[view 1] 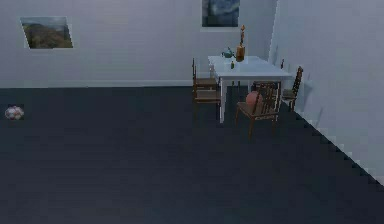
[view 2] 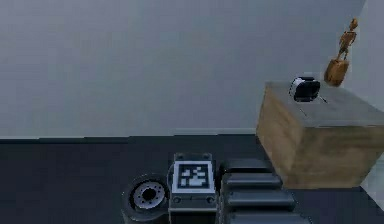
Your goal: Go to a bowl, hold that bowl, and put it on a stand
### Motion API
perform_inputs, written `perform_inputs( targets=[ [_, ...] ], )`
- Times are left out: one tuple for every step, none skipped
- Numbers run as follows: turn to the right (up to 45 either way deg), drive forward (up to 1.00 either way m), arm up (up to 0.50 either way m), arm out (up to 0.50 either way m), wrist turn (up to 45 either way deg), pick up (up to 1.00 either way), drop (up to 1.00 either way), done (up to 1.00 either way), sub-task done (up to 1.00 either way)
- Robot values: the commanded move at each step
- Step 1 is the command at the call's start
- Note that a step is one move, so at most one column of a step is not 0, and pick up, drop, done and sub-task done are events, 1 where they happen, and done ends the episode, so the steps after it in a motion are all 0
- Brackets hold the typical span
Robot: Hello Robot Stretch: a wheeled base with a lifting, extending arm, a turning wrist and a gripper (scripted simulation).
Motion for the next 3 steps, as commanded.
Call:
perform_inputs(
  targets=[
    [0.0, 0.05, 0.0, 0.0, 0.0, 0.0, 0.0, 0.0, 0.0],
    [-45.0, 0.0, 0.0, 0.0, 0.0, 0.0, 0.0, 0.0, 0.0],
    [-9.0, 0.0, 0.0, 0.0, 0.0, 0.0, 0.0, 0.0, 0.0]
  ],
)
